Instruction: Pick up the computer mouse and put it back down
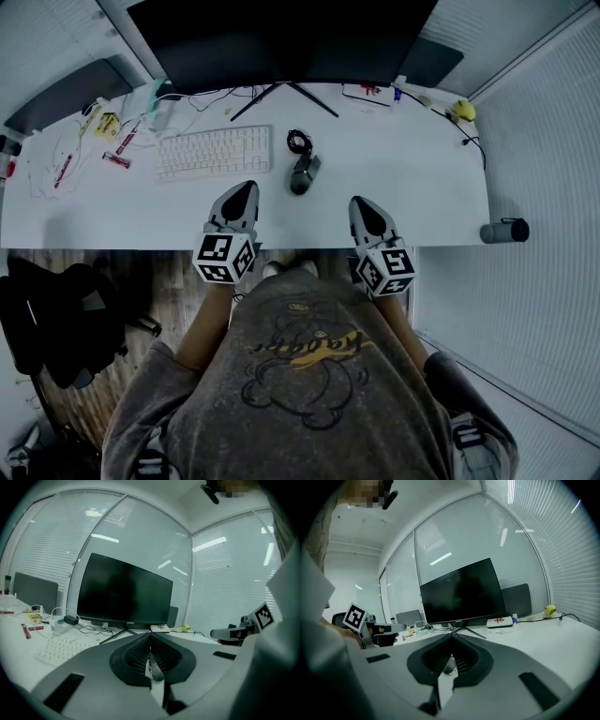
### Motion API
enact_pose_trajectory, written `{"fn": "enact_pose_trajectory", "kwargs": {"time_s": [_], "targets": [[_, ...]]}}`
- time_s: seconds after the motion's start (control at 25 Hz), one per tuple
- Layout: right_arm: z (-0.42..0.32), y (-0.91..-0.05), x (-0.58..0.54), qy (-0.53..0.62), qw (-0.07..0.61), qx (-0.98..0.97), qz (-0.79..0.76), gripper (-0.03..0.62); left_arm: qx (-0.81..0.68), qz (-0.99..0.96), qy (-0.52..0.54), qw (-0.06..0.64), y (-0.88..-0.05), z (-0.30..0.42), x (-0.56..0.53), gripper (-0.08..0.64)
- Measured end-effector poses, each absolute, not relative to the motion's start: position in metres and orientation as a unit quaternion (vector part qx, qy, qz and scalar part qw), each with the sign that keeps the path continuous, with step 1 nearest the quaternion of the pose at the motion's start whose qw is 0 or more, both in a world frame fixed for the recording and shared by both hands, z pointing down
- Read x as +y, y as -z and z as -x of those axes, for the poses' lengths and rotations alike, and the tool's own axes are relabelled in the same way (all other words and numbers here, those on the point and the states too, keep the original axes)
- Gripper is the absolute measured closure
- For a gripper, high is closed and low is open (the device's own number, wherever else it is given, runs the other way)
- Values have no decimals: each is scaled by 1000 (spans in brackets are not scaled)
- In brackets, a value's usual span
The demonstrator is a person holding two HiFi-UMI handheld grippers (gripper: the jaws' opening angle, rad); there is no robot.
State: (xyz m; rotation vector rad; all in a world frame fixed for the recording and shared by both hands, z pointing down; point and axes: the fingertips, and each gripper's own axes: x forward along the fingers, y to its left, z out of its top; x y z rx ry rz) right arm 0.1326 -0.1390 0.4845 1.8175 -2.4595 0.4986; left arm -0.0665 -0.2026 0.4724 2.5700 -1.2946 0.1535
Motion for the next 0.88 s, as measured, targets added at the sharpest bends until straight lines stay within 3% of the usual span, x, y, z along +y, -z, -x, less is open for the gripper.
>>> {"fn": "enact_pose_trajectory", "kwargs": {"time_s": [0.88], "targets": [[-133,-490,-131,-167,21,-793,-585,588,-454,-878,-62,140,-478,72,-194,541]]}}
